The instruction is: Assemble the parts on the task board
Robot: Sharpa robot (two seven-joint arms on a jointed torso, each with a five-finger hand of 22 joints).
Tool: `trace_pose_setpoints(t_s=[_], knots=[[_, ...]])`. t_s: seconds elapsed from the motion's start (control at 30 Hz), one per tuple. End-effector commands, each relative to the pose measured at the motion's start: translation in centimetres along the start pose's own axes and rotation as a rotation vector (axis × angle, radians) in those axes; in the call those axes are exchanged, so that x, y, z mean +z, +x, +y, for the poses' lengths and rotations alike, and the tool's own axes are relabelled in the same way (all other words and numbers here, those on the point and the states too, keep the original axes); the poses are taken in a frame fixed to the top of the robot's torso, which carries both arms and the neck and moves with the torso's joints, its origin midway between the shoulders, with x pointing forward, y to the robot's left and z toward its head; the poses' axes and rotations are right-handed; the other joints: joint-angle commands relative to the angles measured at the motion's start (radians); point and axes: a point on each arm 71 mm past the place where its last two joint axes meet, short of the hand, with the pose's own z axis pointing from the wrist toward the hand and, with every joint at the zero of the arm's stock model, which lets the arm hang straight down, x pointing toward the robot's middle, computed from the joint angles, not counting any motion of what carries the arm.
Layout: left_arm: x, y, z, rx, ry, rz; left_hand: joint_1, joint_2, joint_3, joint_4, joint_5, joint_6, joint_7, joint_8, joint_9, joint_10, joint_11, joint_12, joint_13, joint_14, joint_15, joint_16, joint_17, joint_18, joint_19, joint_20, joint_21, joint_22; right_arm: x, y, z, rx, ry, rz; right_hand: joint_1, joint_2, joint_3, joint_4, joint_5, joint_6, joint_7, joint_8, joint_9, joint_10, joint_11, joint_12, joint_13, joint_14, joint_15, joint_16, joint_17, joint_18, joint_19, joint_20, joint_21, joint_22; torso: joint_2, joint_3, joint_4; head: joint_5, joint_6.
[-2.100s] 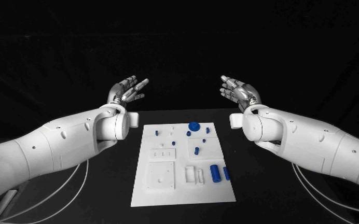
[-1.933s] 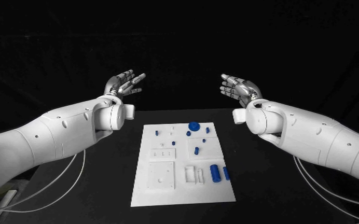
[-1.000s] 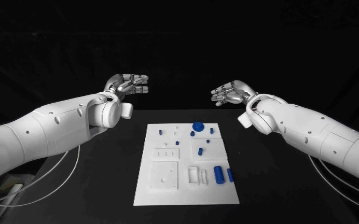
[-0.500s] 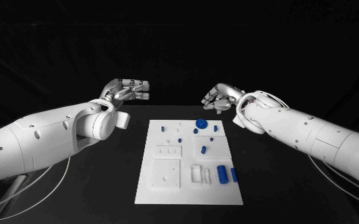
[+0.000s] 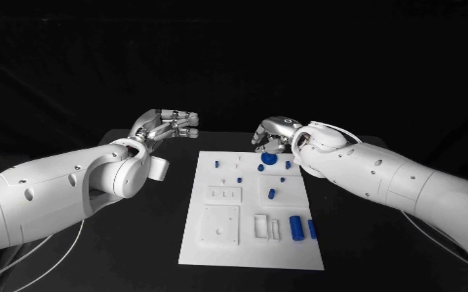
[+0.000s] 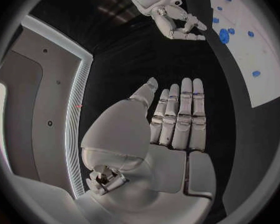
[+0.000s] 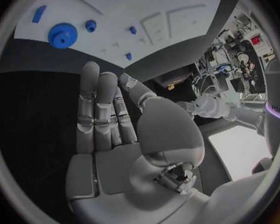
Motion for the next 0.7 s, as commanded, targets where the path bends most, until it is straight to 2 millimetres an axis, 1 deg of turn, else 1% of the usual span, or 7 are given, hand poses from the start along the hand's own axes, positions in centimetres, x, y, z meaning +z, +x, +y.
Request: trace_pose_setpoints(t_s=[0.03,0.17,0.33,0.4,0.47,0.57,0.7], knots=[[-0.2,0.5,-0.5,0.030,0.040,0.023,-0.003,-0.009,-0.003,-0.006,0.002,-0.007,0.003,0.001,0.000,-0.006,0.001,0.000,0.001,-0.009,0.000,-0.002,-0.002,-0.010,-0.009,0.000,-0.005,-0.003,0.1,0.4,0.1,-0.103,0.018,0.020,0.003,-0.010,-0.015,0.001,-0.007,-0.015,0.000,-0.001,-0.001,-0.010,0.001,0.005,0.000,-0.006,0.006,0.008,-0.005,0.020,0.007,0.007,-0.010,0.004,0.018,0.0036,0.0081,-0.009,0.000],[-0.4,0.8,-0.8,0.032,0.047,0.035,-0.003,-0.009,-0.004,-0.009,0.002,-0.007,0.003,0.002,0.000,-0.008,0.001,0.000,0.001,-0.012,0.001,-0.002,-0.002,-0.008,-0.009,0.002,-0.008,-0.006,0.1,0.9,0.1,-0.126,0.027,0.042,0.009,-0.011,-0.037,0.001,-0.012,-0.030,0.005,-0.001,-0.002,-0.014,0.003,0.005,0.000,-0.007,0.008,0.016,-0.012,0.023,0.018,0.009,-0.020,0.011,0.030,0.0075,0.0127,-0.016,0.000],[-0.5,1.0,-1.1,0.032,0.053,0.041,-0.003,-0.009,-0.004,-0.009,0.002,-0.007,0.003,0.002,0.000,-0.008,0.001,0.000,0.001,-0.012,0.001,-0.002,-0.002,-0.008,-0.009,0.002,-0.008,-0.006,0.0,1.5,-0.2,-0.151,0.045,0.075,0.007,-0.011,-0.068,0.002,-0.004,-0.034,0.006,-0.001,-0.002,-0.017,0.003,0.005,0.000,-0.008,0.012,0.035,-0.018,0.021,0.032,0.013,-0.035,0.025,0.042,0.0104,0.0177,-0.024,0.000],[-0.5,1.0,-1.2,0.031,0.053,0.043,-0.005,-0.008,-0.006,-0.010,0.003,-0.006,0.003,0.002,0.000,-0.007,0.001,0.001,0.001,-0.012,0.001,-0.002,-0.002,-0.007,-0.008,0.003,-0.009,-0.009,-0.2,1.7,-0.4,-0.156,0.053,0.085,0.007,-0.013,-0.078,0.002,0.001,-0.039,0.007,-0.001,-0.002,-0.021,0.004,0.005,0.001,-0.008,0.014,0.044,-0.019,0.021,0.036,0.014,-0.038,0.032,0.046,0.0120,0.0186,-0.025,-0.001],[-0.6,1.0,-1.2,0.031,0.054,0.044,-0.005,-0.008,-0.006,-0.010,0.003,-0.006,0.003,0.002,0.000,-0.007,0.001,0.001,0.001,-0.012,0.001,-0.002,-0.002,-0.007,-0.008,0.003,-0.009,-0.009,-0.3,1.8,-0.5,-0.159,0.058,0.093,0.014,-0.006,-0.098,0.002,0.004,-0.040,0.007,-0.001,-0.002,-0.023,0.005,0.005,0.000,-0.015,0.015,0.060,-0.026,0.023,0.039,0.016,-0.049,0.049,0.048,0.0134,0.0192,-0.027,0.000],[-0.6,0.9,-1.2,0.031,0.054,0.045,-0.005,-0.008,-0.006,-0.010,0.003,-0.006,0.003,0.002,0.000,-0.007,0.001,0.001,0.001,-0.012,0.001,-0.002,-0.002,-0.007,-0.008,0.003,-0.009,-0.009,-0.4,1.9,-0.7,-0.161,0.063,0.104,0.015,-0.010,-0.108,0.002,0.009,-0.047,0.008,-0.001,-0.002,-0.032,0.007,0.005,0.001,-0.013,0.017,0.064,-0.031,0.023,0.041,0.018,-0.055,0.061,0.054,0.0155,0.0189,-0.030,0.002],[-0.6,0.9,-1.2,0.030,0.053,0.045,-0.008,-0.008,-0.008,-0.010,0.002,-0.006,0.003,0.002,0.000,-0.008,0.001,0.000,0.001,-0.013,0.002,-0.002,-0.002,-0.007,-0.007,0.004,-0.010,-0.012,-0.6,2.1,-0.7,-0.161,0.060,0.115,0.022,-0.007,-0.126,0.002,0.015,-0.051,0.009,-0.001,-0.002,-0.036,0.008,0.005,0.001,-0.016,0.018,0.073,-0.039,0.025,0.044,0.019,-0.073,0.091,0.062,0.0171,0.0190,-0.039,0.005]])
